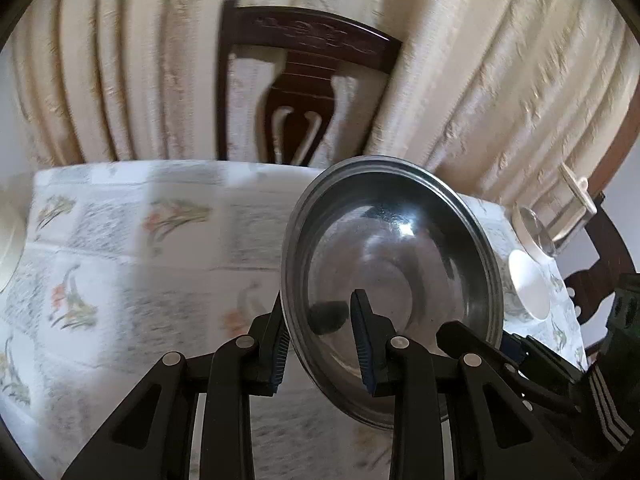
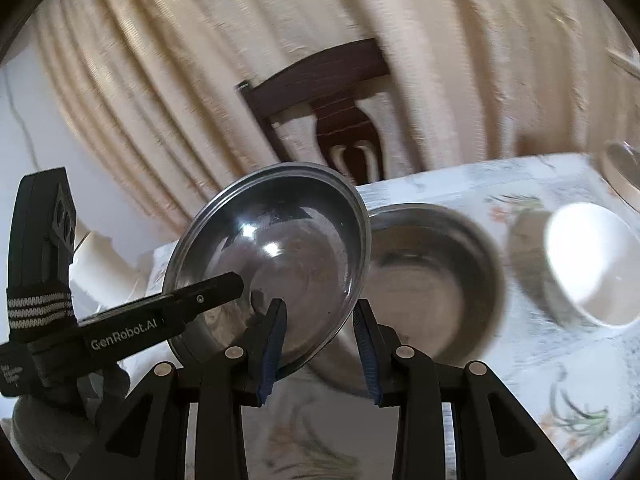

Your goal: Organize plates and bowls

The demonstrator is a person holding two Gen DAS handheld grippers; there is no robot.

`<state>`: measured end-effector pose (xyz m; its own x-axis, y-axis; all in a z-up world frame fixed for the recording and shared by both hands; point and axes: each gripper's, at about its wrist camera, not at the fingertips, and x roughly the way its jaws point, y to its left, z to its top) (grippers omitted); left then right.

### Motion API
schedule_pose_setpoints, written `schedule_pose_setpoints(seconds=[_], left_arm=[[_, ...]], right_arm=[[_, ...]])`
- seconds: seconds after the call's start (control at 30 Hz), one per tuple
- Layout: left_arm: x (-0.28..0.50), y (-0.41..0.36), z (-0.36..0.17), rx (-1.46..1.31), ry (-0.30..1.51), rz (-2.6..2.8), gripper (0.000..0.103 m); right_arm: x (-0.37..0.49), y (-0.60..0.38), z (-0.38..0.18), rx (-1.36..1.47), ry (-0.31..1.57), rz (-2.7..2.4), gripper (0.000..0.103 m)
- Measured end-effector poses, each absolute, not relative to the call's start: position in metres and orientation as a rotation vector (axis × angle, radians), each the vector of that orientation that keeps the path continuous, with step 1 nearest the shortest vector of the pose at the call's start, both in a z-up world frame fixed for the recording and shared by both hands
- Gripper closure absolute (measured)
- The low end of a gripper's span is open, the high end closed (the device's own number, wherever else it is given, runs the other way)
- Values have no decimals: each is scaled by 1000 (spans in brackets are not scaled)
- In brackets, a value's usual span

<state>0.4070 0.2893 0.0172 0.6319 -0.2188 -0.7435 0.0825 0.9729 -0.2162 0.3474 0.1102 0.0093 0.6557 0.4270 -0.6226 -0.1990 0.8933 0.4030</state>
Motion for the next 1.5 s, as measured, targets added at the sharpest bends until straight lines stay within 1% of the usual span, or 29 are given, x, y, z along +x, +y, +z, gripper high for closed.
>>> schedule_pose_setpoints(seconds=[0.2,0.33,0.5,0.53,0.77,0.83,0.87,1.33,1.5], left_arm=[[425,249,4,-121,906,-184,73],[435,240,-8,-121,933,-175,73],[437,228,-10,-82,914,-145,72],[437,227,-10,-77,913,-142,69],[436,223,-10,-61,906,-155,60],[436,224,-11,-61,907,-151,60],[436,225,-12,-66,909,-149,60],[432,234,-19,-98,937,-119,59],[430,234,-20,-100,943,-110,59]], right_arm=[[362,84,-6,384,821,316,66],[366,79,-8,373,820,301,66],[370,70,-12,387,827,275,66],[371,69,-14,390,830,271,66],[370,70,-16,359,817,243,66],[370,67,-15,366,812,231,66],[370,65,-15,373,810,225,64],[370,57,-12,416,808,212,64],[368,54,-7,428,791,210,59]])
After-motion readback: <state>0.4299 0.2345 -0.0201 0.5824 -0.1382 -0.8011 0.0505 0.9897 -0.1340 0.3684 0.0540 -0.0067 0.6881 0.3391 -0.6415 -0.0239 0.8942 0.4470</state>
